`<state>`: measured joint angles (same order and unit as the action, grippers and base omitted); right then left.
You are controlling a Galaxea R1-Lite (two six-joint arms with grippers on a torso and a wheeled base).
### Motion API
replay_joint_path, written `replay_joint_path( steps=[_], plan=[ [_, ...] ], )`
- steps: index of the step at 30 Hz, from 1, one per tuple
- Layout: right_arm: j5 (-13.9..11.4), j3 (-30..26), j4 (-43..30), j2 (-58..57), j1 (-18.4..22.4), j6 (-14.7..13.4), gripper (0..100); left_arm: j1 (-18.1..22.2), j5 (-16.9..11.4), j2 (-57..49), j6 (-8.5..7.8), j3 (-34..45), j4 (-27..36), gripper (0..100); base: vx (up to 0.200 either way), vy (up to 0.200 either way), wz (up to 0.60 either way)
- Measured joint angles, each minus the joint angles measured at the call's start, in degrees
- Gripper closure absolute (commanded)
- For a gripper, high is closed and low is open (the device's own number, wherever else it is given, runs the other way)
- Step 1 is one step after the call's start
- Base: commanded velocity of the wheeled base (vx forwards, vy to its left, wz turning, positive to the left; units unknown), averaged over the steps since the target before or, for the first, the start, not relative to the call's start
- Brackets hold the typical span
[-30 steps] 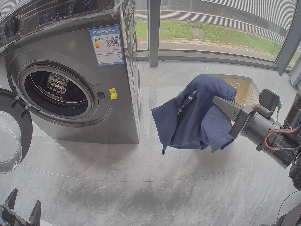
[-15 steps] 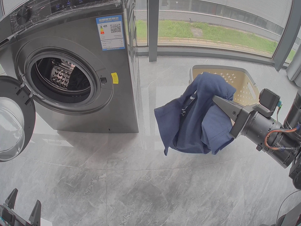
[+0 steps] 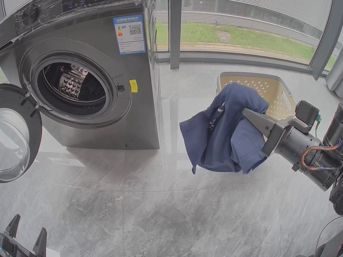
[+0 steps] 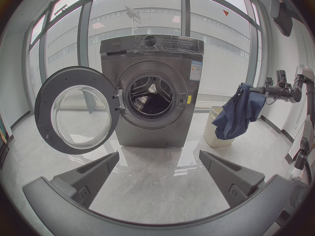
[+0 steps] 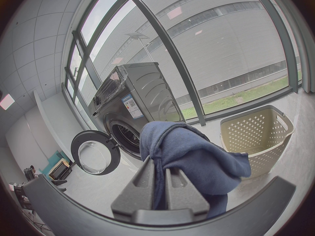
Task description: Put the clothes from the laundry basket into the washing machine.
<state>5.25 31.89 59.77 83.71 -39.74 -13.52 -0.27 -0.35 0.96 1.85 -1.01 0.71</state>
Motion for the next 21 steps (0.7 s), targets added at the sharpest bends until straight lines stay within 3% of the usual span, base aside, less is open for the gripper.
replay_joint_path(
  steps=[3,12,21],
  plan=[
    [0.02,0.00,-0.07,-0.04,0.06,0.00,100,0.00,0.02,0.00,-0.18,0.00,-0.02,0,0.000,0.200,0.00],
    [-0.09,0.30,0.00,-0.50,0.44,0.06,100,0.00,0.02,0.00,-0.24,0.00,0.02,0,0.000,0.000,0.00],
    [-0.06,0.30,0.01,-0.48,0.44,0.11,100,0.00,0.04,0.00,-0.11,0.00,-0.02,0,-0.200,0.000,0.00]
  ],
)
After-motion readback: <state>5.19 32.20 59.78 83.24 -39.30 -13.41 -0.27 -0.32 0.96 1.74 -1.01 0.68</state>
